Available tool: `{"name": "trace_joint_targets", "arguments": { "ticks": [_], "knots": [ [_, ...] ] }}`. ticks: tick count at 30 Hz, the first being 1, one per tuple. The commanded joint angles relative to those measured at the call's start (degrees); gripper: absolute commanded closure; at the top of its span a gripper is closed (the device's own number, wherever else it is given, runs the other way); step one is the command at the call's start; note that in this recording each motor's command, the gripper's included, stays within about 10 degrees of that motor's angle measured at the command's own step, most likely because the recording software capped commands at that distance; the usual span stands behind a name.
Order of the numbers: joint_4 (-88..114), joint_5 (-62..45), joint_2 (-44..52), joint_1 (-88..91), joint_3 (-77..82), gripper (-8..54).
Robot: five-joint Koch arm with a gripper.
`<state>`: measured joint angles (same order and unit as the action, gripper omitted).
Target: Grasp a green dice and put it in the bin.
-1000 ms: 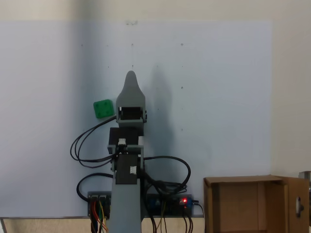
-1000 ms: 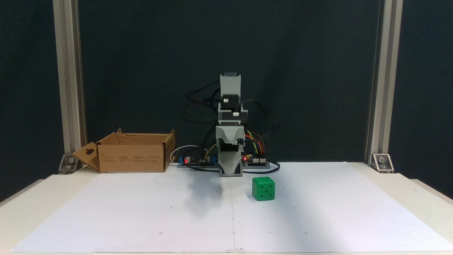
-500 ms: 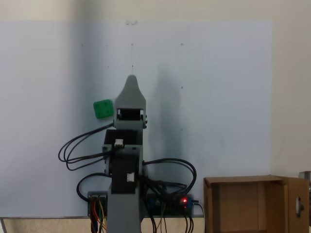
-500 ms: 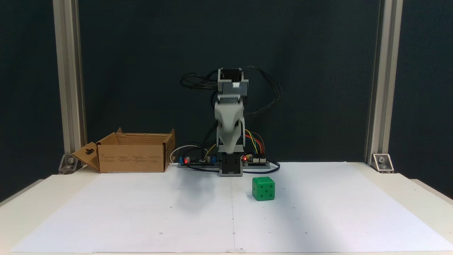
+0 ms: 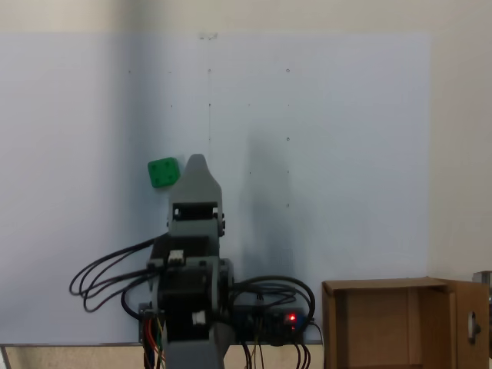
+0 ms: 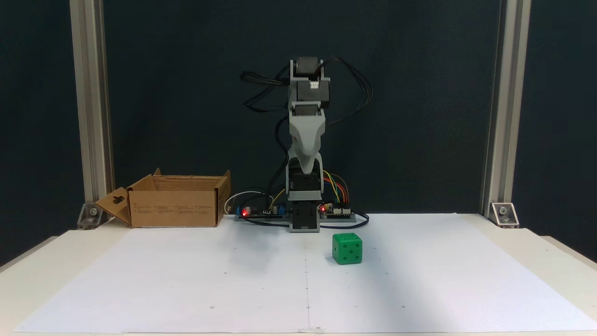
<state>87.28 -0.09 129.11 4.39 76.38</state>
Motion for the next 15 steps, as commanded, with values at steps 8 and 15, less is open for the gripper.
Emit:
{"name": "trace_joint_targets", "arguments": {
  "ticks": [8,15],
  "knots": [
    [6.8,10.1,-6.8,9.3,-3.9,3.0],
    [2.9,14.9,-14.9,17.5,-5.6,3.1]
  ]
}}
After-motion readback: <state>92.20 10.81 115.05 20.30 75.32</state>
